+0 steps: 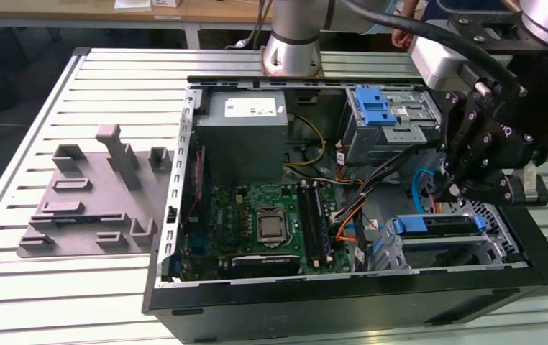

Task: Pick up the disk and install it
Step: 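Insert the disk into the insertion slot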

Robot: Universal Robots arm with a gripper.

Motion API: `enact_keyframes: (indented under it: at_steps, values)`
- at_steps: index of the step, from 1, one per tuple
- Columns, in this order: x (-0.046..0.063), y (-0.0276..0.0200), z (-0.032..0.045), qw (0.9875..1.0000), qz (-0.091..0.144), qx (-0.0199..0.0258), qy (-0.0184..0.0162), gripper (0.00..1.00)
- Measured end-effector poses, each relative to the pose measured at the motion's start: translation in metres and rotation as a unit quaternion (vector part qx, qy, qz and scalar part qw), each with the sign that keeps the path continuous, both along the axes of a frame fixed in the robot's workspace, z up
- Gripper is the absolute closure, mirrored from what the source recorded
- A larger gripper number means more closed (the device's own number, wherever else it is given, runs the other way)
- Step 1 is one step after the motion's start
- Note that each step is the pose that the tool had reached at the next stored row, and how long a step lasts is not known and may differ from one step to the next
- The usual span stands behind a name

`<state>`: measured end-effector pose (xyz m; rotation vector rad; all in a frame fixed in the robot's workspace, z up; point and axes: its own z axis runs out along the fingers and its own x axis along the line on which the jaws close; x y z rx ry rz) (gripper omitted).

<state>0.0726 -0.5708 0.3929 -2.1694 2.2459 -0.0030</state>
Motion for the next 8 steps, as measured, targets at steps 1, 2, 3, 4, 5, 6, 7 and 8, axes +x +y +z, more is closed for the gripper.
enact_keyframes:
  at_steps: [1, 2, 3, 4, 5, 6, 7, 8]
  values:
    - [0.0000, 0.0000, -0.0009, 1.0000, 0.000, 0.0000, 0.0000, 0.89]
    - [0.0000, 0.0000, -0.0017, 1.0000, 0.000, -0.0001, 0.0000, 0.89]
    - [0.0000, 0.0000, -0.0024, 1.0000, 0.000, 0.0000, 0.0000, 0.89]
    - [0.0000, 0.0000, -0.0030, 1.0000, 0.000, 0.0000, 0.0000, 0.89]
    - [0.0000, 0.0000, -0.0037, 1.0000, 0.000, 0.0000, 0.0000, 0.89]
    - [0.0000, 0.0000, -0.0042, 1.0000, 0.000, 0.0000, 0.0000, 0.89]
    - [0.0000, 0.0000, -0.0048, 1.0000, 0.000, 0.0000, 0.0000, 0.89]
    - [0.0000, 0.0000, -0.0054, 1.0000, 0.000, 0.0000, 0.0000, 0.89]
